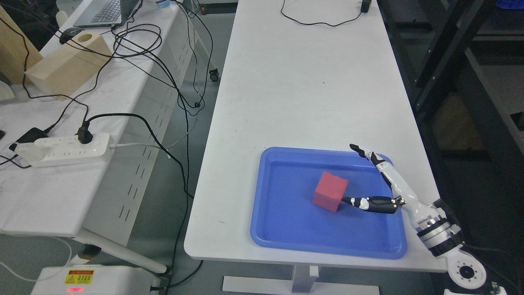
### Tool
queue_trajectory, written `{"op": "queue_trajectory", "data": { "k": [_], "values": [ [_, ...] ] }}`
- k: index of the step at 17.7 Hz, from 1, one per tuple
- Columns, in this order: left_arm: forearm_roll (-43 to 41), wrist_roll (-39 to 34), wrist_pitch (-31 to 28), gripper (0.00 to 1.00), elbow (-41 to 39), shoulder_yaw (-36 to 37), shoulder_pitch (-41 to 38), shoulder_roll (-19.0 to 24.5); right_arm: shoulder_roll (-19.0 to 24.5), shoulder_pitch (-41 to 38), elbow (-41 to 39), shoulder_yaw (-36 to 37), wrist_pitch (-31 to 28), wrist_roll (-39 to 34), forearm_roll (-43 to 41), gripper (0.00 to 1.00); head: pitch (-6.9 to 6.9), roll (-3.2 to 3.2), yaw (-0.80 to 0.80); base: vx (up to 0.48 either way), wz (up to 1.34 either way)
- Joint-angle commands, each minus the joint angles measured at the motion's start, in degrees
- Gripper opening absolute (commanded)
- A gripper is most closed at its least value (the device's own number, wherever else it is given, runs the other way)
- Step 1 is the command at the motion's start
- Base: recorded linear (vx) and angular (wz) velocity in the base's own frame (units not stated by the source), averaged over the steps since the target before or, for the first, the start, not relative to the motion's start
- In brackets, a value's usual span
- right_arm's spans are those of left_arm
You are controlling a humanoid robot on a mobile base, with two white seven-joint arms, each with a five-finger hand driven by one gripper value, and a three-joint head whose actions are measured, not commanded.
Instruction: Pick pink block from left shelf to tray
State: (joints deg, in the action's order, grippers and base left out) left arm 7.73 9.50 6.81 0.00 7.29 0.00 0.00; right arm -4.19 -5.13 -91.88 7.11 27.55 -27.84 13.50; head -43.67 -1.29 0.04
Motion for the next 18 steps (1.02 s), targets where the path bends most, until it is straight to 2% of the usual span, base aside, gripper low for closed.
{"op": "queue_trajectory", "data": {
  "k": [1,6,8,10,15,18],
  "values": [
    [0.0,-0.01,-0.04,1.0,-1.0,0.0,-1.14,1.0,1.56,-0.14,-0.85,2.39,0.75,8.31,-8.49,0.99,0.0,0.0,0.0,0.0,0.0],
    [0.0,-0.01,-0.04,1.0,-1.0,0.0,-1.14,1.0,1.65,-0.23,-0.85,2.39,-2.93,10.88,-8.22,0.99,0.0,0.0,0.0,0.0,0.0],
    [0.0,-0.01,-0.04,1.0,-1.0,0.0,-1.14,1.0,1.99,0.47,-0.67,2.3,-7.49,11.32,-7.09,0.99,0.0,0.0,0.0,-0.024,0.0],
    [0.0,-0.01,-0.04,1.0,-1.0,0.0,-1.14,1.0,2.08,0.56,-0.67,1.95,-9.35,13.33,-4.37,0.99,0.0,0.0,0.0,-0.052,0.0],
    [0.0,-0.01,-0.04,1.0,-1.0,0.0,-1.14,1.0,3.19,0.29,-0.67,2.03,-15.93,14.66,-4.53,0.99,0.0,0.0,0.0,-0.106,-0.03],
    [0.0,-0.01,-0.04,1.0,-1.0,0.0,-1.14,1.0,3.19,0.38,-0.76,2.21,-16.12,14.66,-4.44,0.99,0.0,0.0,0.0,-0.175,-0.04]
  ]
}}
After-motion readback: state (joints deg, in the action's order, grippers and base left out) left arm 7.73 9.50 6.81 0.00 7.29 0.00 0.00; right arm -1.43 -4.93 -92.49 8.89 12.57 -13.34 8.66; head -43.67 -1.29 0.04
